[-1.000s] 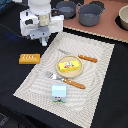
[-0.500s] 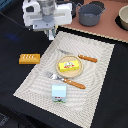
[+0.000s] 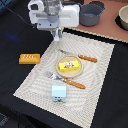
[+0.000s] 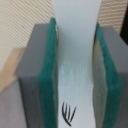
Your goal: Interact with the objects in diverse but meaningful ways.
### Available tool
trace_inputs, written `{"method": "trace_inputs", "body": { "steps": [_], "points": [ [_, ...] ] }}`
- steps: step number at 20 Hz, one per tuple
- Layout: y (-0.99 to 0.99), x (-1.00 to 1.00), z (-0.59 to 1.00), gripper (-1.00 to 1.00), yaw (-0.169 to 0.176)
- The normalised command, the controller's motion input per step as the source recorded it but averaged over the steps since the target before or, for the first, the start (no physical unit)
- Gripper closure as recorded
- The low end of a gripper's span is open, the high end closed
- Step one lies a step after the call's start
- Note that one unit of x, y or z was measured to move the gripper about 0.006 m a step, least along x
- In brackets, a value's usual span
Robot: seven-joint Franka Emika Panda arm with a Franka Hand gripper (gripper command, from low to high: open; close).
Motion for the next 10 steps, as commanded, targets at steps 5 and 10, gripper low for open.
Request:
{"method": "trace_inputs", "body": {
  "steps": [5,10],
  "points": [
    [0.27,1.00,0.12,1.00,-0.024],
    [0.37,1.00,0.10,1.00,-0.001]
  ]
}}
